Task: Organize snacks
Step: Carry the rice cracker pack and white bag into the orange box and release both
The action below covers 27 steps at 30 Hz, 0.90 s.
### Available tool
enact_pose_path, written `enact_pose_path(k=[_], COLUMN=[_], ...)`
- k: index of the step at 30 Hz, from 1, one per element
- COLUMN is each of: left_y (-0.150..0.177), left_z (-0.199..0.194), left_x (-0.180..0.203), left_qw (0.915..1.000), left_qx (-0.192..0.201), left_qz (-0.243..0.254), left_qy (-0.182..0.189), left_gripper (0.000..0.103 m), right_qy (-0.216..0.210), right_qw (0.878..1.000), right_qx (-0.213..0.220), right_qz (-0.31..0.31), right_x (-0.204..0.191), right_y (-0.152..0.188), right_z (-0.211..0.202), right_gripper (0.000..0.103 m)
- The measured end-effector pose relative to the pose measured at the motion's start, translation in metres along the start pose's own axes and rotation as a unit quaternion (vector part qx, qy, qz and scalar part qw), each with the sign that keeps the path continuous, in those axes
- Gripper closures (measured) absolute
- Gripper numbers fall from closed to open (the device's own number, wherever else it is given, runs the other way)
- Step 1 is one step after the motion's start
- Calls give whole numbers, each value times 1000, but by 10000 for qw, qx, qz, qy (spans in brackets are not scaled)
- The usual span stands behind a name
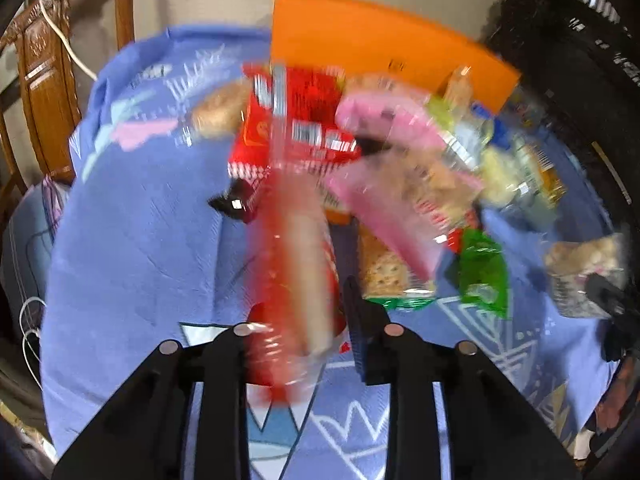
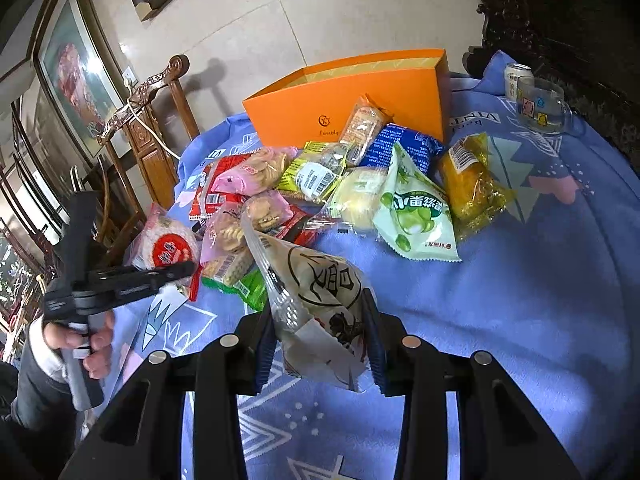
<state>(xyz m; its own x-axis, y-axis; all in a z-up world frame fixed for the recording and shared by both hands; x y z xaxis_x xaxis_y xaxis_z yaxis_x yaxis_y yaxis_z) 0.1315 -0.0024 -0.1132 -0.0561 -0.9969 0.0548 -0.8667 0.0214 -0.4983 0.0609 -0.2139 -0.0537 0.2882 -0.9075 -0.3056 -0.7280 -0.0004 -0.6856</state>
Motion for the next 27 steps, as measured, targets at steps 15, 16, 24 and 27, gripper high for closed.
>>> enact_pose_path(k=[15,16,24,27], left_y=[-12,-16,-64,-100], left_z=[-66,-73,-107,-112], left_x=[3,7,34,43], left_qw=[9964,9958,9902,9883], left_qx=[692,756,1132,1263], left_qz=[449,491,801,846], left_qy=[-189,-181,-158,-138], left_gripper=[86,86,85,85], right_qy=[-126,-121,38,24], right_qw=[9996,9994,9975,9958], right_qx=[209,253,559,760], right_qz=[-167,-206,-426,-507], right_x=[-13,-15,-17,-15], right_y=[-15,-20,-71,-111], right_z=[-9,-11,-29,-35], right_gripper=[64,64,64,64])
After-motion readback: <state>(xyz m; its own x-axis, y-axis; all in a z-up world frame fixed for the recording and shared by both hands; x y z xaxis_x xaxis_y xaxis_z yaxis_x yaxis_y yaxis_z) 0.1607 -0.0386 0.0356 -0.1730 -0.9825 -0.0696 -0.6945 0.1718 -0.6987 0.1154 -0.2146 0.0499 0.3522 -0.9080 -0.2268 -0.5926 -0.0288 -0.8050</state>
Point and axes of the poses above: each gripper's, at about its wrist camera, not at the fingertips, and z roughly the way its jaws point, x to its right, y to its underside, the point moved 6 cm from there along z, roughly the way its jaws point, and after that the axes turned 4 degrees about -y, right-handed, at the moved point
